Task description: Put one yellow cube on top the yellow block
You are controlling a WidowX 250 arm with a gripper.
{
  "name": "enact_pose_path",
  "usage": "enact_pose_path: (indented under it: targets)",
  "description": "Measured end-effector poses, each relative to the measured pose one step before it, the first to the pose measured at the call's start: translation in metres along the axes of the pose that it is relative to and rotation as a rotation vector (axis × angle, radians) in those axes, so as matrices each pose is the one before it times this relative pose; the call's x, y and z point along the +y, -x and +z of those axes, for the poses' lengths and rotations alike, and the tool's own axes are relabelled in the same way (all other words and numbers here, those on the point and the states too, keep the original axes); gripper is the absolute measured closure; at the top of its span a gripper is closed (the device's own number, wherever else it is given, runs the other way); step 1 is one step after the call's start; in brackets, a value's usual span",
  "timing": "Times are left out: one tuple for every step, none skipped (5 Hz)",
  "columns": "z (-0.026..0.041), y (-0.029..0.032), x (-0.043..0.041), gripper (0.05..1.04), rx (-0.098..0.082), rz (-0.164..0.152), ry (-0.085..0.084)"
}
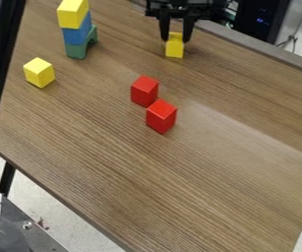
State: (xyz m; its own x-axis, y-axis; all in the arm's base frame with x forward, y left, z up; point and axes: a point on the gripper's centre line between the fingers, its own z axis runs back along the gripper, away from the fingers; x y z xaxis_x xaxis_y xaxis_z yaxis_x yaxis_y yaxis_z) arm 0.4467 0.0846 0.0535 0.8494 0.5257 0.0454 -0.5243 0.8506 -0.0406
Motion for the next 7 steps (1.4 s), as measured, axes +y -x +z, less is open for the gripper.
enact_pose_path:
  targets:
    - [-0.00253, 0.00299, 0.00120, 0.629, 0.0014, 0.0050, -0.0007]
    - [-0.00007, 0.00253, 0.00098, 0.629, -0.0015, 0.0033, 0.0005]
    - [0.00117, 0.00192, -0.00052, 0.629, 0.0026, 0.0055, 0.0068]
    - [0.00931, 0.00768, 0.00442, 0.629, -0.0036, 0.0059, -0.0005]
    - [0.04329, 0.00436, 0.01086, 0.629, -0.0833, 0.0541, 0.0244]
    - [0.03992, -0.00293, 0.01557, 0.629, -0.0839, 0.0586, 0.0325]
    - [0.01474, 0.00064, 0.01324, 0.629, -0.0175, 0.0730, -0.0282]
